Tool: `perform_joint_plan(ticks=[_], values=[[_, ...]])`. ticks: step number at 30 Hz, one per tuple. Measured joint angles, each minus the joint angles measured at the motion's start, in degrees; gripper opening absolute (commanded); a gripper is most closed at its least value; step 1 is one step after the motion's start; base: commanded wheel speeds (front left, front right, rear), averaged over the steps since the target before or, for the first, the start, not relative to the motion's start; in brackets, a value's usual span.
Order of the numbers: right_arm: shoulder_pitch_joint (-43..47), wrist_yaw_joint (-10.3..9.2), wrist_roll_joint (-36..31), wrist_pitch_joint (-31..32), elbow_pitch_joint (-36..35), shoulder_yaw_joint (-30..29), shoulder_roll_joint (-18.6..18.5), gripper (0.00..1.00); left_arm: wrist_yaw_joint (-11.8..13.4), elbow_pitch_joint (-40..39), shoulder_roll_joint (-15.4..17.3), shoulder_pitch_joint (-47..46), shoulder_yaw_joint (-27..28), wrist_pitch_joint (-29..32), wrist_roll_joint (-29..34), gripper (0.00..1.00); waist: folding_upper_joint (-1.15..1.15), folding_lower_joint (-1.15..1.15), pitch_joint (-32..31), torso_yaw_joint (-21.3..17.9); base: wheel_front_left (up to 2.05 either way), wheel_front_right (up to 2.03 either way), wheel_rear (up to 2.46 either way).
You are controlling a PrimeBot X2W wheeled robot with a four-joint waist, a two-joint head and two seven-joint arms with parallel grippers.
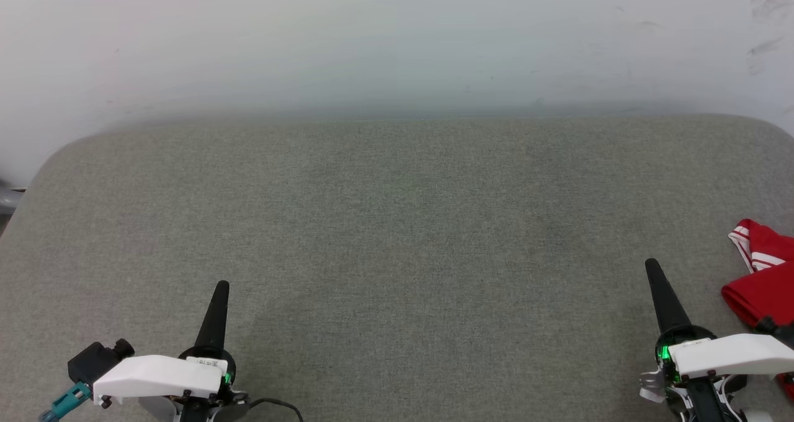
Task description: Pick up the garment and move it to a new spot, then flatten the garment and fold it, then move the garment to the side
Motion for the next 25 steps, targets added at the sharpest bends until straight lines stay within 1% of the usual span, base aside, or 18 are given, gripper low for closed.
perform_joint_plan(ticks=[25], values=[[-0.3,0.0,12.0,2.9,0.8,-1.3,0.0,0.0,-0.1,1.4,-0.4,-1.6,1.4,3.2,-12.0,0.0,0.0,0.0,-0.4,0.1,0.0,0.0,0.0]])
